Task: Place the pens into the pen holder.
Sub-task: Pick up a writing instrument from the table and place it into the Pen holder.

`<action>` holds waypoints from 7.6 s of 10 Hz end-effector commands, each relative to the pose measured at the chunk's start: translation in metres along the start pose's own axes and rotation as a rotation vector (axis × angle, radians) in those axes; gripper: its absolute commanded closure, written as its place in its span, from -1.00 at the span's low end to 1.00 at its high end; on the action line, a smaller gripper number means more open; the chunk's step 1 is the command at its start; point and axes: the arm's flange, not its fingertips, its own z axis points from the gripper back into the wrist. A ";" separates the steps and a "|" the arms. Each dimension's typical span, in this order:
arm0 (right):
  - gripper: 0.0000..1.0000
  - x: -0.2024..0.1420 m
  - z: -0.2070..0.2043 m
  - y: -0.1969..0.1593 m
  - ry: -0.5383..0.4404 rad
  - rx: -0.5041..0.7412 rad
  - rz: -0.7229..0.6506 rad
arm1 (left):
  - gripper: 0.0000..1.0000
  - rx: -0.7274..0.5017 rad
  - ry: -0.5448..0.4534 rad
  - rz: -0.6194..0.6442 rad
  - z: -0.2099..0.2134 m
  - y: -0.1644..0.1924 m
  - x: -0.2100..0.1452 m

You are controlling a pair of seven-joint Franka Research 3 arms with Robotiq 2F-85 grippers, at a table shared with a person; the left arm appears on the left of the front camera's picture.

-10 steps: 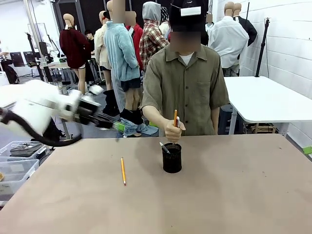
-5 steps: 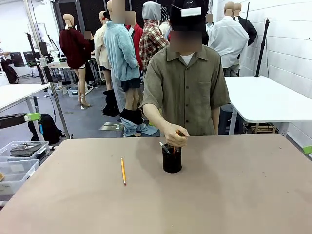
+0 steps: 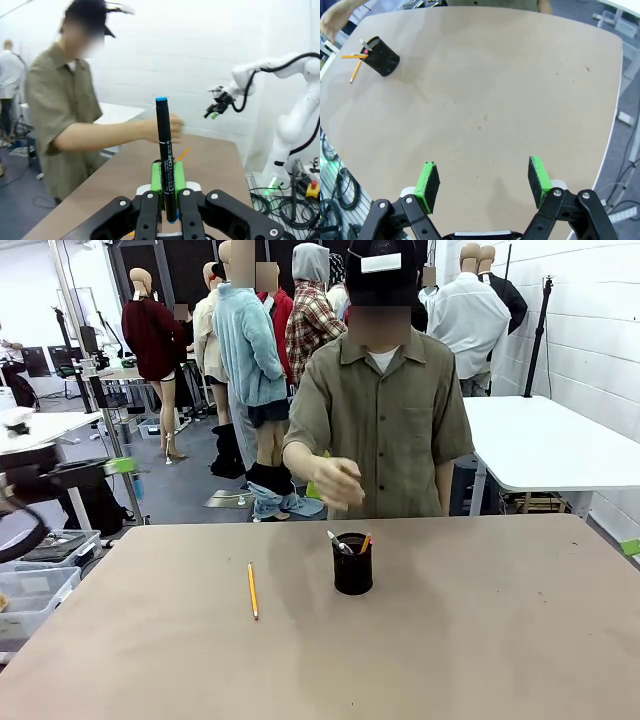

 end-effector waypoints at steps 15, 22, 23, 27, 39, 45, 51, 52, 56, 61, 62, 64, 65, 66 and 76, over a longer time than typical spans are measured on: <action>-0.77 -0.002 0.000 0.000 0.016 -0.006 0.016 | 1.00 -0.562 0.153 0.072 -0.332 0.077 -0.046; -0.77 -0.002 0.000 0.000 0.016 -0.006 0.016 | 1.00 -0.554 0.226 0.012 -0.392 0.097 -0.135; -0.77 -0.002 0.000 0.000 0.016 -0.006 0.016 | 1.00 -0.548 0.217 0.034 -0.393 0.102 -0.141; -0.77 -0.002 0.000 0.000 0.016 -0.006 0.016 | 1.00 -0.505 0.261 -0.021 -0.399 0.106 -0.157; -0.77 -0.002 0.000 0.000 0.016 -0.006 0.016 | -0.17 0.009 0.505 0.051 -0.263 0.024 -0.002; -0.77 -0.002 0.000 0.000 0.016 -0.006 0.016 | -0.17 0.506 0.819 0.390 -0.235 0.005 0.028; -0.77 -0.002 0.000 0.000 0.016 -0.006 0.016 | -0.17 0.758 1.019 0.545 -0.271 0.011 -0.023; -0.77 -0.002 0.000 0.000 0.016 -0.006 0.016 | -0.17 0.789 1.087 0.545 -0.276 0.010 -0.034; -0.77 -0.002 0.000 0.000 0.016 -0.006 0.016 | -0.17 0.725 1.204 0.558 -0.290 0.009 -0.070; -0.77 -0.002 0.000 0.000 0.016 -0.006 0.016 | -0.17 0.975 1.281 0.642 -0.304 0.010 -0.104; -0.77 -0.002 0.000 0.000 0.016 -0.006 0.016 | -0.17 1.010 1.273 0.688 -0.308 0.009 -0.107; -0.77 -0.002 0.000 0.000 0.016 -0.006 0.016 | -0.17 1.008 1.252 0.758 -0.316 0.010 -0.115; -0.77 -0.002 0.000 0.000 0.016 -0.006 0.016 | -0.17 1.038 1.218 0.772 -0.319 0.013 -0.119; -0.77 -0.002 0.000 0.000 0.016 -0.006 0.016 | -0.17 1.076 1.224 0.776 -0.320 0.016 -0.125; -0.77 -0.002 0.000 0.000 0.016 -0.006 0.016 | 1.00 1.179 1.241 0.803 -0.316 0.024 -0.148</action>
